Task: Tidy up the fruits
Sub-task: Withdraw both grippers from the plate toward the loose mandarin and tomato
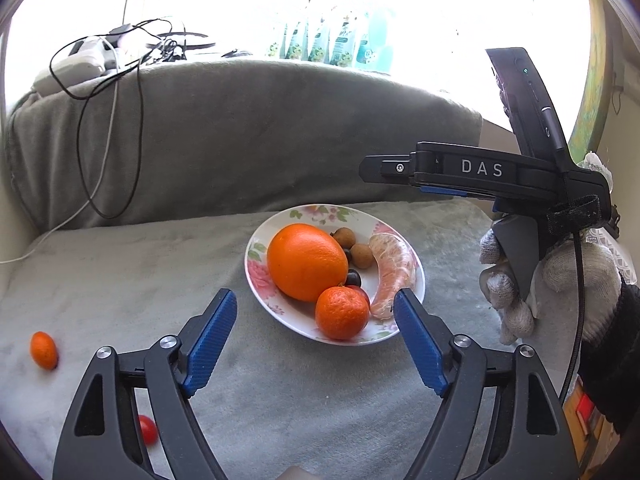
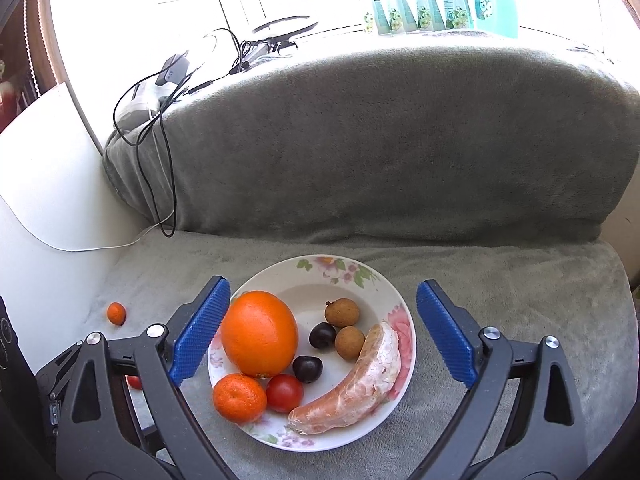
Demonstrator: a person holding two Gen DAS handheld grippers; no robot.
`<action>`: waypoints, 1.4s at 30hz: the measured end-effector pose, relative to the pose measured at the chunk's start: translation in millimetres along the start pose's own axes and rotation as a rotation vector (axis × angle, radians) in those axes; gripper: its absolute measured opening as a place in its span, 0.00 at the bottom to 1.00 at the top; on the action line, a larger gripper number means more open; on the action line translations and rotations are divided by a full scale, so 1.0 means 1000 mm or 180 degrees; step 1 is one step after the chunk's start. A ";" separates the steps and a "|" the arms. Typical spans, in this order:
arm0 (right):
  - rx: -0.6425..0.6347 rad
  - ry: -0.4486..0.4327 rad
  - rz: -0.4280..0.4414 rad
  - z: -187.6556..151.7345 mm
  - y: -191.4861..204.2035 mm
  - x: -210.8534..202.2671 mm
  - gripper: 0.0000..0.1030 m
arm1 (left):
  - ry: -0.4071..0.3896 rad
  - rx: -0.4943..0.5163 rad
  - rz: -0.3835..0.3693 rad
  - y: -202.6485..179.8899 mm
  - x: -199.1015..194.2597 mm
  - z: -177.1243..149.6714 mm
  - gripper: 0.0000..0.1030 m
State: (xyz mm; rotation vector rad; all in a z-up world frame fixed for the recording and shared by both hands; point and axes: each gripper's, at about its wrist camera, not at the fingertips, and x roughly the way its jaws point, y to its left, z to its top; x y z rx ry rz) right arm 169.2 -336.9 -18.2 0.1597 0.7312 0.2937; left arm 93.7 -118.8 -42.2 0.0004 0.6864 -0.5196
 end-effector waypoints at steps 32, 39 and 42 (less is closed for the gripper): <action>-0.0591 -0.0130 0.0362 -0.028 0.090 -0.021 1.00 | -0.0092 -0.0456 0.0636 0.110 -0.049 -0.022 0.79; -0.0829 -0.0087 0.0430 -0.040 0.120 -0.016 1.00 | -0.0069 -0.0536 0.0776 0.135 -0.057 -0.029 0.78; -0.0905 -0.0042 0.0485 -0.046 0.132 -0.011 1.00 | -0.0081 -0.0587 0.0811 0.144 -0.061 -0.031 0.78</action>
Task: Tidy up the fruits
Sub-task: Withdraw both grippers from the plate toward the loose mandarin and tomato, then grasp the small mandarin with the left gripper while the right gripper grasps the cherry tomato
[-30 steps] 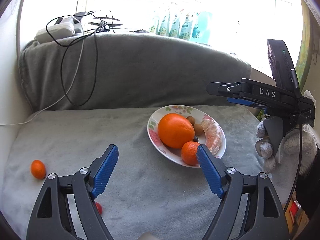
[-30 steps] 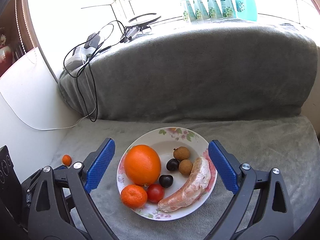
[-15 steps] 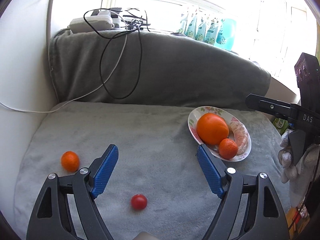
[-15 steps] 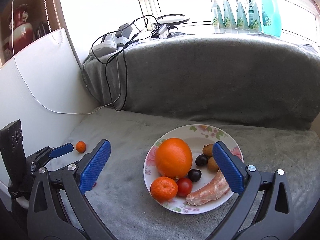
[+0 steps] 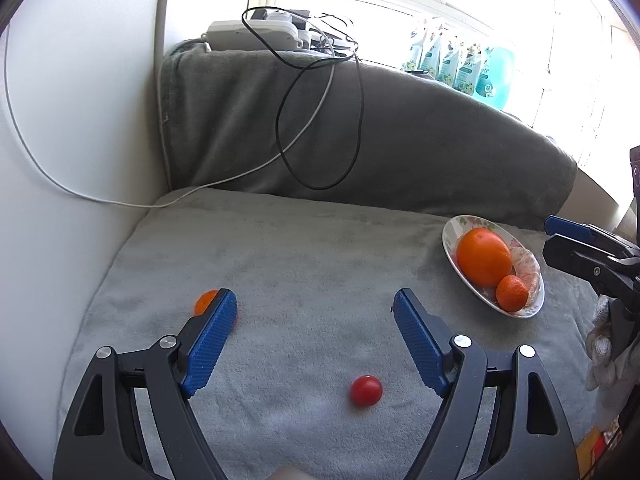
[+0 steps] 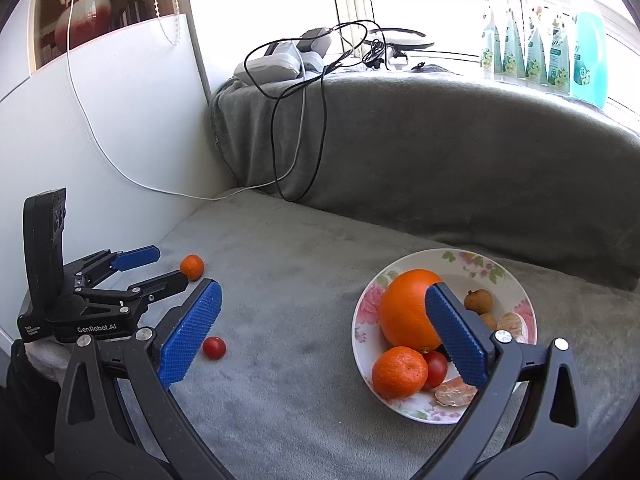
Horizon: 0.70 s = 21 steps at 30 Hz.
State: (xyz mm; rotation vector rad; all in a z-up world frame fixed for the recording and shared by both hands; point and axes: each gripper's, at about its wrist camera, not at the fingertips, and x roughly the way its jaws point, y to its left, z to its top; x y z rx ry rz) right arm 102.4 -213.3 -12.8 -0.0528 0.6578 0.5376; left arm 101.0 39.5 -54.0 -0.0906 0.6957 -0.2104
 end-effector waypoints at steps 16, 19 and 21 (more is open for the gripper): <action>-0.0463 0.0318 0.0251 -0.019 0.065 0.038 1.00 | 0.0078 -0.0259 0.0117 0.050 0.010 -0.005 0.78; -0.0480 0.0384 0.0312 -0.024 0.072 0.047 1.00 | 0.0107 -0.0330 0.0084 0.058 0.014 -0.006 0.78; -0.0508 0.0434 0.0354 -0.028 0.077 0.054 1.00 | 0.0139 -0.0350 0.0065 0.061 0.018 -0.007 0.71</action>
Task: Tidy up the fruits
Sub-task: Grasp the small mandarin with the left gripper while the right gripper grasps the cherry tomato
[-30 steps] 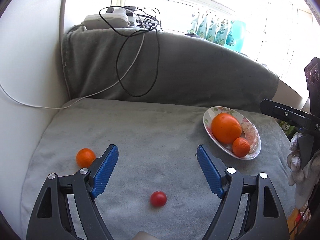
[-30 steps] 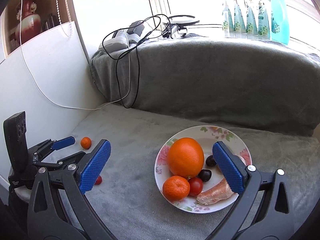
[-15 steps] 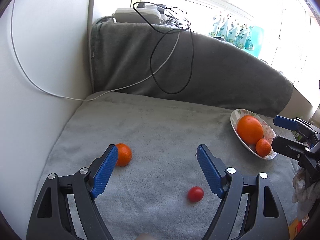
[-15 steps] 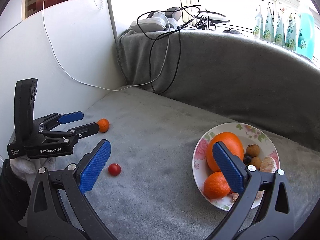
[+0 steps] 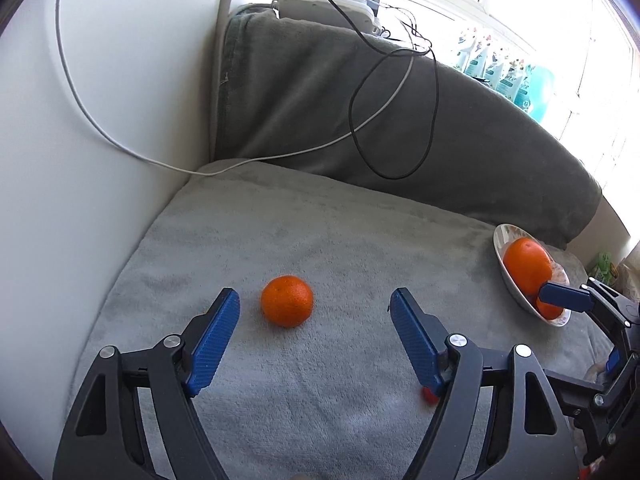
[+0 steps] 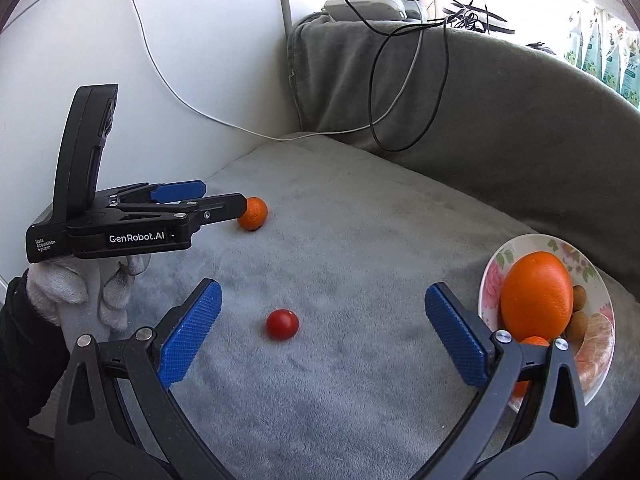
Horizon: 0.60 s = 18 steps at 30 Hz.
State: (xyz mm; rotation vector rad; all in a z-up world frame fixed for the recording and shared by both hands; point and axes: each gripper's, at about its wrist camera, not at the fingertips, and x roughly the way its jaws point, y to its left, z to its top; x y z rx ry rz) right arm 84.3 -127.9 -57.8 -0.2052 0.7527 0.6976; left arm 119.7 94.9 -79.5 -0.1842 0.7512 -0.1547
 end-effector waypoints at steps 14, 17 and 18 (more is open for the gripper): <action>-0.0098 0.0427 0.0265 -0.015 0.020 0.043 0.58 | 0.0249 -0.0182 -0.0087 0.019 0.028 -0.001 0.47; -0.0094 0.0482 0.0262 -0.015 0.021 0.050 0.52 | 0.0288 -0.0220 -0.0099 0.024 0.033 -0.002 0.46; -0.0085 0.0500 0.0263 -0.016 0.020 0.052 0.50 | 0.0298 -0.0224 -0.0103 0.025 0.034 -0.002 0.45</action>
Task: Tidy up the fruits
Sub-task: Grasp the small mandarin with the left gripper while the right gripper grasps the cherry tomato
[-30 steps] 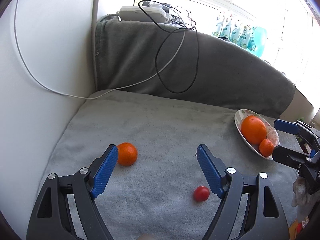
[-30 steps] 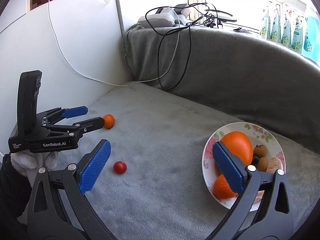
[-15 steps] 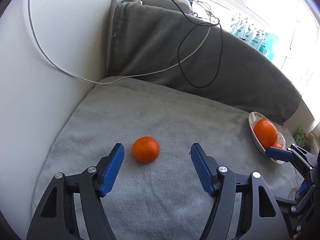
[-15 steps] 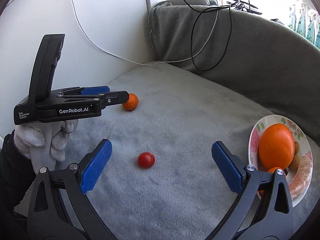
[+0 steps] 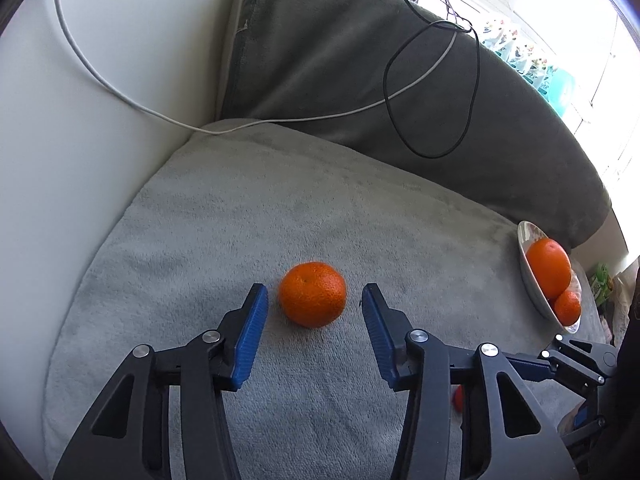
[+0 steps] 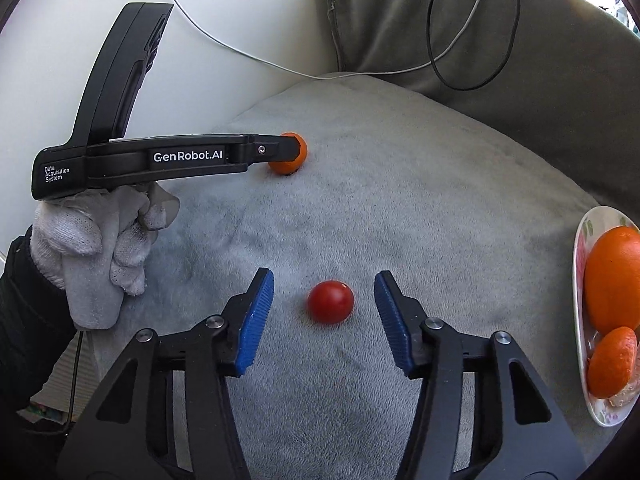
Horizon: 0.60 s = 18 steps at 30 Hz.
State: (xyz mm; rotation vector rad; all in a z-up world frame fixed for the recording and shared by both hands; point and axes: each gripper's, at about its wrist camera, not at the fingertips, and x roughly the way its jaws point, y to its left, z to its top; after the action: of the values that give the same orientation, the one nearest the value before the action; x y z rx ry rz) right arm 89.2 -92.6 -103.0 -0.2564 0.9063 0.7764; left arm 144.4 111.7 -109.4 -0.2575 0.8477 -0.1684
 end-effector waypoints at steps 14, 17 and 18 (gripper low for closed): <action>0.0062 0.0100 0.0041 -0.007 -0.008 -0.002 0.31 | 0.0125 0.0065 0.0039 -0.001 0.013 0.000 0.35; 0.0080 0.0112 0.0054 -0.006 -0.009 0.000 0.26 | 0.0117 0.0052 0.0034 0.001 0.013 0.000 0.35; 0.0089 0.0110 0.0062 -0.006 -0.010 0.000 0.26 | 0.0112 0.0054 0.0034 0.001 0.013 0.000 0.34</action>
State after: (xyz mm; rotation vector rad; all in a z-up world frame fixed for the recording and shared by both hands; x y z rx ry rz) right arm 92.1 -103.0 -107.9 -0.2372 0.9527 0.7789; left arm 153.2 109.1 -119.0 -0.2346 0.8821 -0.1706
